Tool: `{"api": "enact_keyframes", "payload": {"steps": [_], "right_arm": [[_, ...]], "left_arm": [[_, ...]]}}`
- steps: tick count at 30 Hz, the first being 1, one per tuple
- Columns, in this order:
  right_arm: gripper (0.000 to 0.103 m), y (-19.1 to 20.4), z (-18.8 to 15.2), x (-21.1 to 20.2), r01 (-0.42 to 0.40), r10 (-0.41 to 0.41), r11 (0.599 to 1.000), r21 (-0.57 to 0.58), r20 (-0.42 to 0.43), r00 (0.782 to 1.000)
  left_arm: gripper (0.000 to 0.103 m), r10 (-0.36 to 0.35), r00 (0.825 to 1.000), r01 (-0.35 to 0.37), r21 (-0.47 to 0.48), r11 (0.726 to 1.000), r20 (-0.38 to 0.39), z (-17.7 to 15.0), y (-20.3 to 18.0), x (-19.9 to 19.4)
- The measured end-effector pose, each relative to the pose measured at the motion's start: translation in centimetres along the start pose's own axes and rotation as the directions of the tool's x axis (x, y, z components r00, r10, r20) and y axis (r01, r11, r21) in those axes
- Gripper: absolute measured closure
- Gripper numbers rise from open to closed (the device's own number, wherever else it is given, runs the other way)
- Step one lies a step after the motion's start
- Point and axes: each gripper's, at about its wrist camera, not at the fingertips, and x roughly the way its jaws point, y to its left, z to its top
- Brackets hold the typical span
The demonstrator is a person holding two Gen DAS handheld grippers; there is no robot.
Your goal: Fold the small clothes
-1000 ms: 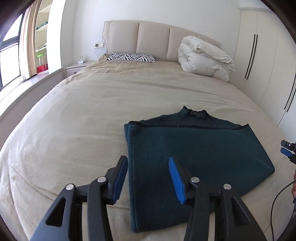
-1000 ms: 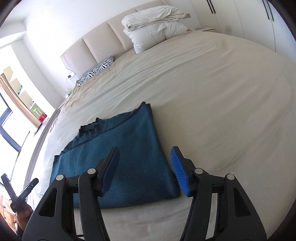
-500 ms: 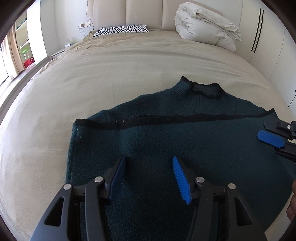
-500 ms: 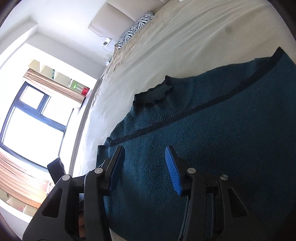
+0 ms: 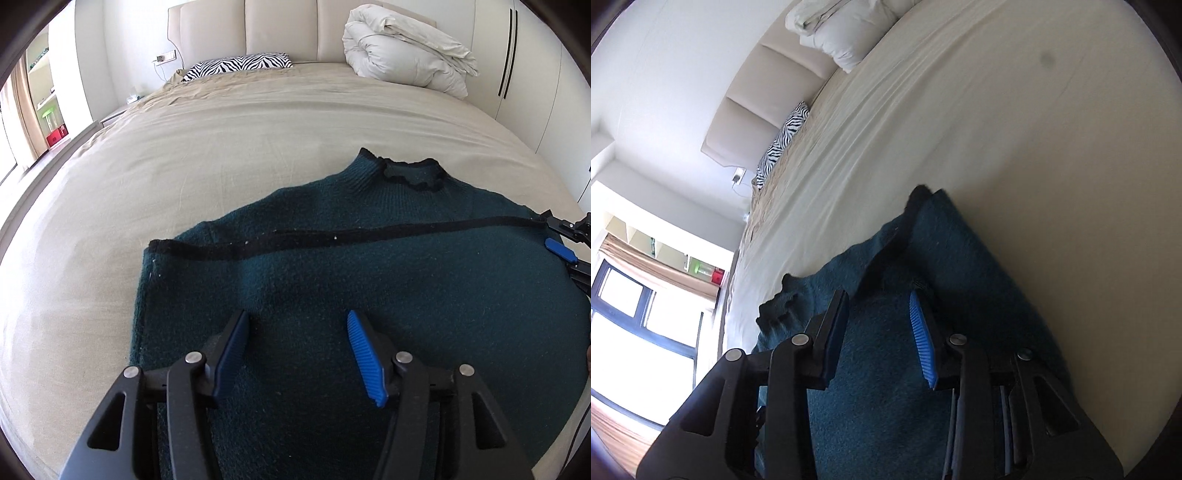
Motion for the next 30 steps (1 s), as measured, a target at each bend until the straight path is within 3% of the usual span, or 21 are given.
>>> {"api": "enact_keyframes", "payload": {"steps": [1, 3, 5, 7, 10, 12, 15, 17, 19, 21, 26, 30], "right_arm": [[0.071, -1.0, 0.4, -0.6, -0.02, 0.019, 0.999, 0.047, 0.017, 1.0], [0.069, -2.1, 0.8, -2.2, 0.023, -0.028, 0.996, 0.087, 0.065, 0.997], [0.066, -1.8, 0.3, -3.5, 0.038, -0.043, 0.997, 0.07, 0.071, 0.997], [0.066, -0.3, -1.1, -4.6, -0.016, 0.015, 1.0, 0.025, 0.05, 0.999], [0.066, 3.1, -4.8, -5.8, -0.109, 0.108, 0.991, -0.071, -0.024, 0.994], [0.066, 5.5, -8.1, -5.3, -0.162, 0.145, 0.976, -0.145, -0.121, 0.982], [0.066, 7.7, -13.5, -3.9, -0.248, 0.19, 0.949, -0.196, -0.273, 0.943], [0.066, 7.9, -16.1, -2.7, -0.279, 0.194, 0.936, -0.214, -0.346, 0.918], [0.068, 6.7, -17.5, -1.8, -0.237, 0.148, 0.948, -0.215, -0.361, 0.921], [0.071, 5.0, -17.1, -1.5, -0.26, 0.188, 0.953, -0.157, -0.369, 0.91], [0.07, 1.3, -13.4, -4.7, -0.185, 0.152, 0.976, -0.115, -0.248, 0.957], [0.068, -4.4, -10.4, -9.0, -0.15, 0.155, 0.987, 0.05, -0.117, 0.981]], "left_arm": [[0.042, 0.001, 1.0, -0.001, 0.002, 1.0, 0.003, -0.1, 0.0, 0.0], [0.042, 0.002, 1.0, -0.003, 0.004, 1.0, 0.011, -0.3, 0.0, -0.1], [0.041, 0.0, 1.0, 0.0, 0.0, 1.0, 0.017, -0.3, 0.1, 0.0], [0.042, -0.003, 1.0, 0.003, -0.008, 1.0, 0.024, -0.5, 0.3, -0.2], [0.045, -0.002, 1.0, 0.002, -0.049, 0.999, 0.013, -0.8, 0.4, -1.8], [0.048, -0.047, 0.999, 0.049, -0.094, 0.994, 0.025, -1.6, 0.4, -4.2], [0.048, -0.098, 0.994, 0.103, -0.096, 0.99, 0.052, -4.7, -0.9, -7.9], [0.048, -0.149, 0.989, 0.15, -0.091, 0.984, 0.015, -7.1, -1.8, -8.2], [0.048, -0.134, 0.991, 0.131, -0.075, 0.988, -0.028, -8.9, -2.4, -7.1], [0.048, -0.141, 0.99, 0.141, -0.075, 0.987, 0.001, -9.6, -2.1, -7.2], [0.051, -0.223, 0.975, 0.222, -0.155, 0.963, 0.011, -9.6, 0.6, -7.6], [0.055, -0.255, 0.966, 0.257, -0.219, 0.941, 0.036, -10.5, 3.5, -8.9]]}}
